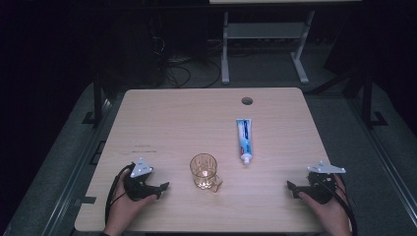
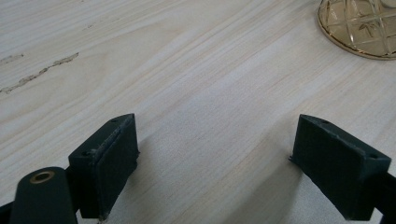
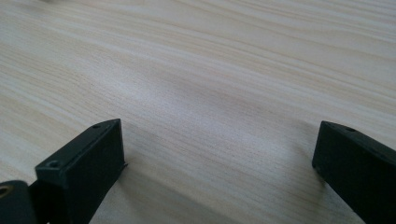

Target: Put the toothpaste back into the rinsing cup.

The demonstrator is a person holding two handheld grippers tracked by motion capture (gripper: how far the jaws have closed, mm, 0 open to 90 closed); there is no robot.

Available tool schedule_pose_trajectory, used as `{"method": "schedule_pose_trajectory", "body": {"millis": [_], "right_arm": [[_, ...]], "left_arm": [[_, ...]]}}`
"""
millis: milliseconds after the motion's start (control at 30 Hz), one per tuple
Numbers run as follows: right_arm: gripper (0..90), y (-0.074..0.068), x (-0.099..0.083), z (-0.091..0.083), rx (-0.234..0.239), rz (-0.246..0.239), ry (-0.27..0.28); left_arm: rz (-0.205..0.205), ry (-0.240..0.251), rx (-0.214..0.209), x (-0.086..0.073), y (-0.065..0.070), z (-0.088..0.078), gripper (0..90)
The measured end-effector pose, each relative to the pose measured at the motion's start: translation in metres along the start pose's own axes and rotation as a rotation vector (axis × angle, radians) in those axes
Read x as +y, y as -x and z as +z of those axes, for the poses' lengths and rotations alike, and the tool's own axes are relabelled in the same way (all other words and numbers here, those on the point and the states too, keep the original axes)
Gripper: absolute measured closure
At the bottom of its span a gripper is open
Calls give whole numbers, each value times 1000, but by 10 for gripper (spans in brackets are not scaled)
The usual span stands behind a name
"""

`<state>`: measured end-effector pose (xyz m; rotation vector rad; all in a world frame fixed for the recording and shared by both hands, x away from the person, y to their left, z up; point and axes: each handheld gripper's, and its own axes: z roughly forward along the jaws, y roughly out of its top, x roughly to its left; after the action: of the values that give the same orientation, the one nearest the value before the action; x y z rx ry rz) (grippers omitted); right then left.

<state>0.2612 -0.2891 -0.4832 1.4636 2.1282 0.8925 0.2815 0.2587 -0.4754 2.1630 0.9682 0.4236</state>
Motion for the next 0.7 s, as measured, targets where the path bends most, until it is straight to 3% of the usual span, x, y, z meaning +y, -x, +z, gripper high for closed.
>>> {"method": "schedule_pose_trajectory", "body": {"millis": [200, 333, 367, 400, 433, 533, 700], "right_arm": [[46, 0, -1, -1, -5, 3, 5], [230, 2, -1, -8, 10, -6, 2], [230, 2, -1, -8, 10, -6, 2], [310, 3, 1, -11, 21, 4, 3], [310, 3, 1, -11, 21, 4, 3], [443, 4, 3, -15, 35, 1, 9], [561, 3, 5, -19, 49, 3, 25]], "left_arm": [[1, 1, -1, 0, 0, 0, 129], [1, 1, -1, 0, 0, 0, 129], [1, 1, -1, 0, 0, 0, 129], [1, 1, -1, 0, 0, 0, 129], [1, 1, -1, 0, 0, 0, 129], [1, 2, -1, 0, 0, 0, 129], [1, 3, 0, 0, 0, 1, 129]]}}
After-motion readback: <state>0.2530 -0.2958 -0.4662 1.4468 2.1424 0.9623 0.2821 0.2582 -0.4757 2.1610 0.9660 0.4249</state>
